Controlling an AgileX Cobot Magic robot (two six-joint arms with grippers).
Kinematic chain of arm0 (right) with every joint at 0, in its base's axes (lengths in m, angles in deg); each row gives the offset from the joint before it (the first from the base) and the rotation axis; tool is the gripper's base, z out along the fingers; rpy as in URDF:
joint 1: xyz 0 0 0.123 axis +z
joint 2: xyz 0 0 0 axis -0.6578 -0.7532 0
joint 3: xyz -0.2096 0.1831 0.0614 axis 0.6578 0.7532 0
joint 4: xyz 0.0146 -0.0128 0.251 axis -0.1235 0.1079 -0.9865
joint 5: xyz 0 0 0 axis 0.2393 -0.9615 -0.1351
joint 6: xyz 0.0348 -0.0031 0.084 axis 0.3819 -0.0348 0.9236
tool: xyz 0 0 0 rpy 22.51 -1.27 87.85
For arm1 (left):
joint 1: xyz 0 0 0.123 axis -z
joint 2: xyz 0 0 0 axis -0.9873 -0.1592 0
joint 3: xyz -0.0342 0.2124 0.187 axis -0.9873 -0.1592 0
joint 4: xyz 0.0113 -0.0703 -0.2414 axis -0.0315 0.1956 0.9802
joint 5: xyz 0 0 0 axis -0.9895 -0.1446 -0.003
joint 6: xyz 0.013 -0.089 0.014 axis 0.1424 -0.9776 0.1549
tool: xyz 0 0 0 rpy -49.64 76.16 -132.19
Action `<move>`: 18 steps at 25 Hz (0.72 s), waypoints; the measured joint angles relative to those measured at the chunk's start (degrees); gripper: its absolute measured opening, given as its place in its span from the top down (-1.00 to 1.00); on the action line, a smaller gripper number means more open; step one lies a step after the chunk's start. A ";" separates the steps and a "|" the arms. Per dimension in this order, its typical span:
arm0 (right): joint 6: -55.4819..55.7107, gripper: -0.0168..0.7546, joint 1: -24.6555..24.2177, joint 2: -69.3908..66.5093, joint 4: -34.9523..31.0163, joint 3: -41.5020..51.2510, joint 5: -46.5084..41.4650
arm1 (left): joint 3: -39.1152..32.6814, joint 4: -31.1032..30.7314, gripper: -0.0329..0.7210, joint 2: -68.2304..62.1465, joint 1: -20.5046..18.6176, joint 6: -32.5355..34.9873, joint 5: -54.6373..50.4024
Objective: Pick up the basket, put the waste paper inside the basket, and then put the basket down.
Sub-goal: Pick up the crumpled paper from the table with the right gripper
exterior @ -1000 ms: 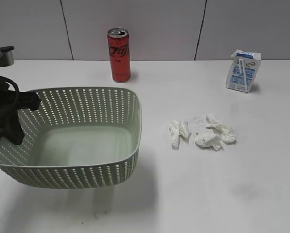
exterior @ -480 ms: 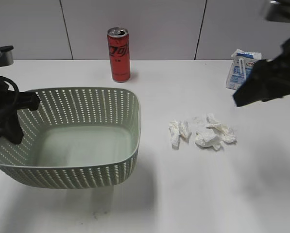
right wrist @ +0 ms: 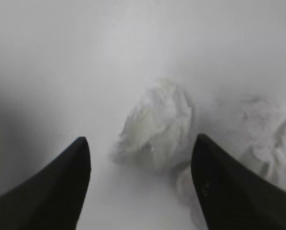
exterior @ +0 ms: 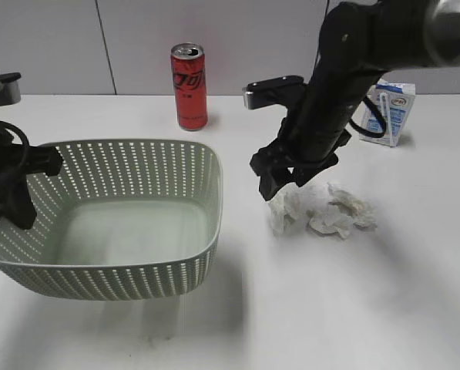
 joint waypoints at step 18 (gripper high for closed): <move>6.61 0.85 0.42 -8.66 3.78 -2.73 0.94 | 0.00 -2.44 0.90 0.00 0.00 0.00 -0.21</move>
